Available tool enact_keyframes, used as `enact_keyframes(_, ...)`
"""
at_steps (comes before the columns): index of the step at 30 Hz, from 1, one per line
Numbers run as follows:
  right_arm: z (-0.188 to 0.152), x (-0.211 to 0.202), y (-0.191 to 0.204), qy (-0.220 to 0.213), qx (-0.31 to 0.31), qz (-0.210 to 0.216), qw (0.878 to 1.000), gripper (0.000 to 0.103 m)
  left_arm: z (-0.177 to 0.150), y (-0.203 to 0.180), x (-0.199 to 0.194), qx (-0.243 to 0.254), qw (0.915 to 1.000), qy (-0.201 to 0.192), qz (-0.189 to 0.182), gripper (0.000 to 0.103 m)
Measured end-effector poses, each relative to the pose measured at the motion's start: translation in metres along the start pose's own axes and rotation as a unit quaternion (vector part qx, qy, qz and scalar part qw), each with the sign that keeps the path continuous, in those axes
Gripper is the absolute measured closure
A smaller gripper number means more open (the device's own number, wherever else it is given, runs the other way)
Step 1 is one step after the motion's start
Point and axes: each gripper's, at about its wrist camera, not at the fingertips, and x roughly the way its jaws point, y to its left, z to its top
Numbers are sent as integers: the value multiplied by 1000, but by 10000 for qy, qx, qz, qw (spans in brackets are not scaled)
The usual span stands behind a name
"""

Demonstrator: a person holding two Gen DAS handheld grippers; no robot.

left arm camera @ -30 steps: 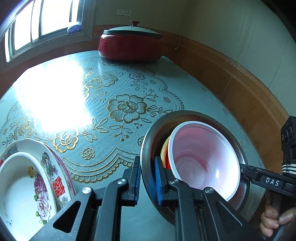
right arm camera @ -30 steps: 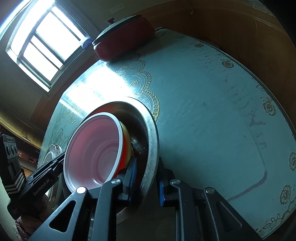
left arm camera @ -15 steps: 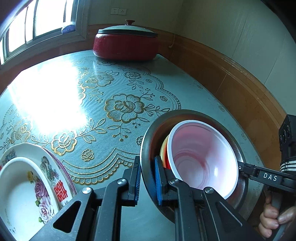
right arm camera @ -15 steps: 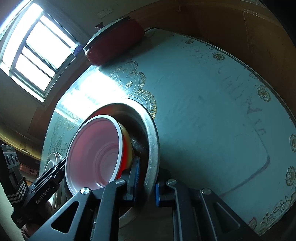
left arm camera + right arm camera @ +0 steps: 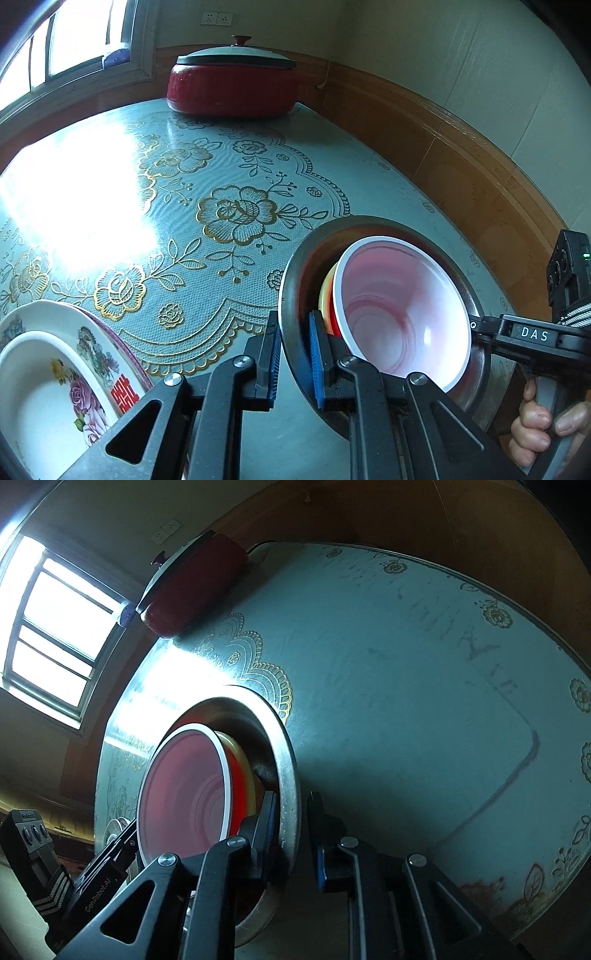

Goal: Organize plates and bowls
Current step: 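Lift the steel basin with nested bowls and carry it toward the plate stack, then lower the steel basin onto the rose bowl atop the plate stack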

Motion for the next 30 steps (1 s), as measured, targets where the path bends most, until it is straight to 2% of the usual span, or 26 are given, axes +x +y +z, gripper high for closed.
enact_keyframes(11,-10,1,21,-357,-48,-535,9979,94,1,4,-1,186,9997,59,-158,88)
enact_keyframes(19,-28,-2,24,-409,185,-510,9977,94,-6,12,-11,300,9989,123,-331,88)
enact_keyframes(30,-58,-10,27,-615,585,-574,9947,94,-10,14,-28,696,9958,94,-584,89)
